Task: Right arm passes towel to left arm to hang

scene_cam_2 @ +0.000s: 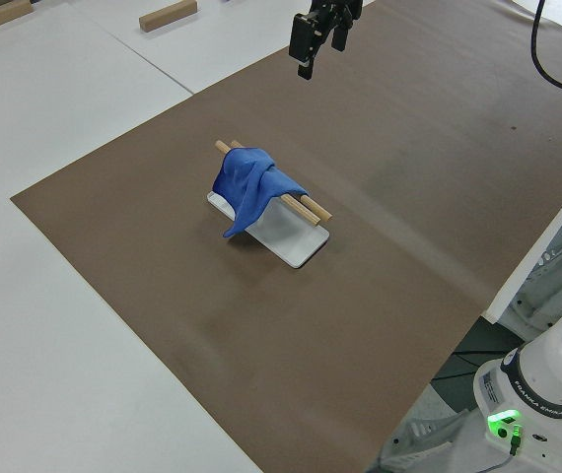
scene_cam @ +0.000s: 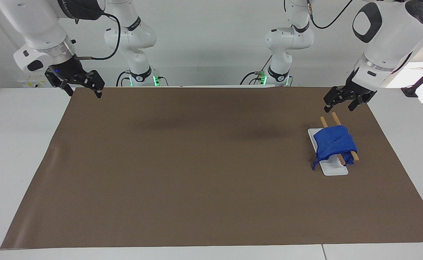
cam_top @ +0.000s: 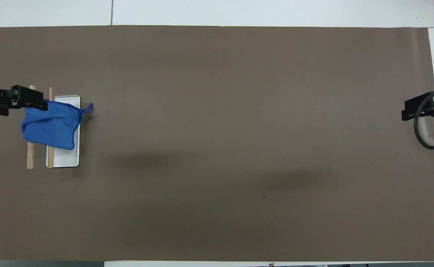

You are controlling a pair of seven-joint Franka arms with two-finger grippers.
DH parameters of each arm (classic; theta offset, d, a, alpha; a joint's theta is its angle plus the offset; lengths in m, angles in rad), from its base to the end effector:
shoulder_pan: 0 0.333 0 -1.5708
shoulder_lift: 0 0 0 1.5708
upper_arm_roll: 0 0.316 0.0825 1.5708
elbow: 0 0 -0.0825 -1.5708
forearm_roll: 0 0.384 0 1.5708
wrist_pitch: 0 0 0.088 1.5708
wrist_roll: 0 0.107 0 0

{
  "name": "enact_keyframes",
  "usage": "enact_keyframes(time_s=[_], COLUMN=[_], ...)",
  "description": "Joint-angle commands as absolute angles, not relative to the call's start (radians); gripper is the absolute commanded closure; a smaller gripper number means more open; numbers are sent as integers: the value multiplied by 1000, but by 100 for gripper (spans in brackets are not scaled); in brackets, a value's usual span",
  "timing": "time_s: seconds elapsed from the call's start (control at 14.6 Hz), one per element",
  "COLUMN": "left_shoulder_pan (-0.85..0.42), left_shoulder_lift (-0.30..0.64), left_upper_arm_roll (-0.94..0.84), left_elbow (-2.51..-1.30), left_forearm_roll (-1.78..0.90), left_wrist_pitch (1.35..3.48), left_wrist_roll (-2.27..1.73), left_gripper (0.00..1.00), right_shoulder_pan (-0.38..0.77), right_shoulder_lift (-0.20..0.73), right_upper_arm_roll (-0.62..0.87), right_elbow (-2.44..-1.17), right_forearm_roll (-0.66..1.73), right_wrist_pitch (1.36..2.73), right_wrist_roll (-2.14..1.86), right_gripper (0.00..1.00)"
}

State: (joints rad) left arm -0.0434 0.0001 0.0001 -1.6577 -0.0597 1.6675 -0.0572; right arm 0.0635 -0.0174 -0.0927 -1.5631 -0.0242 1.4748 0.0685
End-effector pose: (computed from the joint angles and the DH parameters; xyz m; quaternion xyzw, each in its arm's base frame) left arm 0.5605 -0.0301 0.5918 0.9995 0.0097 0.0033 0.0299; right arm 0.5387 -0.0190 0.6295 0.9981 -0.0495 -0.0352 0.0120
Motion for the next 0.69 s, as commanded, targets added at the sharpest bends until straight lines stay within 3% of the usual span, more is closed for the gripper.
enact_keyframes(time_s=[0.0, 0.62], left_shoulder_pan=[-32, -12], left_shoulder_lift=[14, 40], left_upper_arm_roll=[11, 18], left_elbow=[-1634, -1565], left_forearm_roll=[-49, -41], left_wrist_pitch=[1643, 1579], left_wrist_roll=[-11, 11], left_gripper=[0, 0], right_shoulder_pan=[52, 52], right_shoulder_lift=[-32, -32], right_upper_arm_roll=[-89, -89], right_elbow=[-1582, -1582], right_forearm_roll=[-14, -14], right_wrist_pitch=[1480, 1480], right_wrist_roll=[41, 41], right_gripper=[0, 0])
